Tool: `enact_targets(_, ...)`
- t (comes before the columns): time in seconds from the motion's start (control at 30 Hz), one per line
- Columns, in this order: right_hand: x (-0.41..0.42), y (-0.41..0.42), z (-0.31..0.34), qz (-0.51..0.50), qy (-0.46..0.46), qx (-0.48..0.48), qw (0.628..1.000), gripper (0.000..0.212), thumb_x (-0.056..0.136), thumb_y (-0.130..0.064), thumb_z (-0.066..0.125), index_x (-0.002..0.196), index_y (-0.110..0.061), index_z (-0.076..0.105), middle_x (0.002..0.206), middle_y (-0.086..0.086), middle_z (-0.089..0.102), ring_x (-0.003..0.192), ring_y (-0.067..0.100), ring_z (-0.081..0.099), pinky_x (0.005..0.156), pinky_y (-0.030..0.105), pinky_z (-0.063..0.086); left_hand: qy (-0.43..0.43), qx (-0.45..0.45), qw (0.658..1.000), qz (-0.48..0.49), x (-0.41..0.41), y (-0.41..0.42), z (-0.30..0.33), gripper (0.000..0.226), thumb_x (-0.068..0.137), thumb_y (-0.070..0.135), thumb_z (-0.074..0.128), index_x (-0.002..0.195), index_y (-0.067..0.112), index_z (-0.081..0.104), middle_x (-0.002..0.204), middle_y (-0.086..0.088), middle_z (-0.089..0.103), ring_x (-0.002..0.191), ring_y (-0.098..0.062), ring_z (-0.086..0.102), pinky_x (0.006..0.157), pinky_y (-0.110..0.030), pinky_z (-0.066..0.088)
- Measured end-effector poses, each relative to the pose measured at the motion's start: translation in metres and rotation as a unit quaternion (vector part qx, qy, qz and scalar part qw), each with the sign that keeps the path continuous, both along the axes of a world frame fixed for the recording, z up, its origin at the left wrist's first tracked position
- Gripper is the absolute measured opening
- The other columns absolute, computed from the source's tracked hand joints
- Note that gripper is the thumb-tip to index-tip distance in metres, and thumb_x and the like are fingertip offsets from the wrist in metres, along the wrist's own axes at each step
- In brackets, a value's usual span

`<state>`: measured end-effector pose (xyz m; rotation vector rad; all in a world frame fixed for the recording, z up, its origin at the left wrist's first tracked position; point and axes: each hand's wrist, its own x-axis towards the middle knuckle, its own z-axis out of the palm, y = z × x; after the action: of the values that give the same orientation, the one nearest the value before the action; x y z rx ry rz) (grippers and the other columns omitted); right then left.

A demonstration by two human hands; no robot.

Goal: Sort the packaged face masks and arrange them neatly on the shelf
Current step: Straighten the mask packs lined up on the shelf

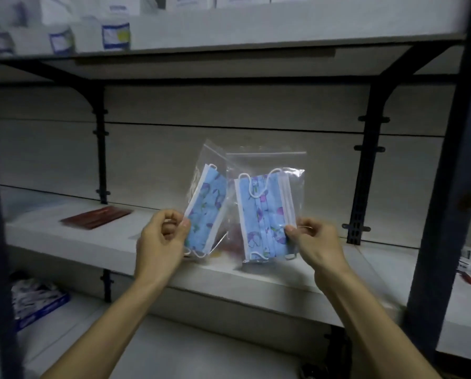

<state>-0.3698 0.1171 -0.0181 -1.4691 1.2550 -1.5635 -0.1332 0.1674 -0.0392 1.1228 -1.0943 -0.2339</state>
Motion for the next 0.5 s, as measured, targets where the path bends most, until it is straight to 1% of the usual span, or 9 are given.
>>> enact_targets(0.03,0.009,0.006,0.002,0.005,-0.003,-0.001,1.000,0.008,0.088,-0.010,0.068,0.096,-0.007,0.066,0.075,0.001,0.066,0.067,0.009,0.062,0.058,0.019,0.048,0.004,0.003,1.000,0.007,0.011,0.005,-0.001,0.012,0.090,0.017,0.063,0.081,0.019,0.056,0.082,-0.009,0.068,0.083,-0.023,0.068,0.067,-0.040,0.057)
enact_targets(0.07,0.019,0.011,0.002,0.014,-0.007,-0.002,1.000,0.008,0.089,-0.009,0.067,0.096,-0.007,0.066,0.075,0.001,0.066,0.065,0.007,0.061,0.055,0.017,0.047,0.006,0.001,1.000,0.013,0.022,0.011,-0.002,0.012,0.090,0.017,0.063,0.081,0.018,0.056,0.079,-0.008,0.067,0.081,-0.022,0.069,0.064,-0.038,0.055)
enact_targets(0.17,0.054,0.032,0.004,0.038,-0.006,-0.005,0.999,0.012,0.090,-0.009,0.065,0.101,-0.004,0.065,0.085,0.009,0.070,0.069,0.009,0.063,0.063,0.022,0.052,0.011,-0.010,1.000,0.025,0.057,0.030,-0.004,0.014,0.091,0.013,0.061,0.080,0.016,0.055,0.071,-0.002,0.065,0.076,-0.014,0.068,0.051,-0.022,0.048)
enact_targets(0.2,0.068,0.037,0.003,0.050,-0.004,-0.005,0.999,0.009,0.090,-0.008,0.064,0.098,-0.004,0.066,0.085,0.009,0.070,0.067,0.007,0.064,0.062,0.020,0.052,0.015,-0.010,0.999,0.027,0.070,0.036,-0.005,0.015,0.092,0.012,0.061,0.079,0.016,0.054,0.071,-0.002,0.065,0.075,-0.013,0.067,0.048,-0.018,0.046)
enact_targets(0.23,0.083,0.046,0.004,0.060,-0.007,-0.005,0.998,0.003,0.090,-0.006,0.063,0.092,-0.005,0.065,0.081,0.006,0.069,0.063,0.004,0.063,0.057,0.016,0.051,0.021,-0.010,0.999,0.028,0.083,0.043,-0.006,0.016,0.092,0.011,0.060,0.078,0.016,0.054,0.071,-0.003,0.065,0.075,-0.012,0.067,0.046,-0.017,0.045)
enact_targets(0.3,0.114,0.060,0.003,0.076,-0.012,-0.012,0.997,0.012,0.090,-0.003,0.062,0.080,-0.009,0.062,0.069,0.000,0.063,0.055,0.001,0.061,0.046,0.008,0.042,0.031,-0.011,0.999,0.034,0.111,0.057,-0.008,0.017,0.093,0.010,0.059,0.079,0.017,0.054,0.071,-0.006,0.066,0.073,-0.014,0.067,0.044,-0.016,0.045)
enact_targets(0.33,0.130,0.065,0.002,0.081,-0.013,-0.012,0.997,0.013,0.090,-0.002,0.062,0.078,-0.009,0.061,0.067,-0.002,0.061,0.056,0.002,0.060,0.044,0.006,0.039,0.034,-0.010,0.999,0.037,0.126,0.065,-0.009,0.016,0.093,0.010,0.059,0.079,0.017,0.054,0.071,-0.005,0.066,0.071,-0.012,0.067,0.043,-0.015,0.044)
enact_targets(0.43,0.179,0.083,-0.001,0.098,-0.012,-0.006,0.995,0.005,0.091,-0.006,0.062,0.087,-0.008,0.064,0.072,-0.004,0.064,0.056,-0.002,0.061,0.044,0.006,0.041,0.041,-0.009,0.998,0.054,0.172,0.087,-0.014,0.015,0.093,0.012,0.059,0.080,0.018,0.055,0.072,-0.003,0.066,0.065,-0.007,0.066,0.044,-0.016,0.045)
enact_targets(0.5,0.210,0.093,-0.006,0.115,-0.007,-0.002,0.993,0.003,0.092,-0.008,0.062,0.090,-0.009,0.065,0.076,-0.003,0.067,0.058,-0.004,0.060,0.045,0.006,0.042,0.055,-0.003,0.996,0.064,0.203,0.102,-0.019,0.013,0.093,0.013,0.059,0.081,0.019,0.056,0.077,-0.005,0.068,0.072,-0.014,0.067,0.051,-0.021,0.050)
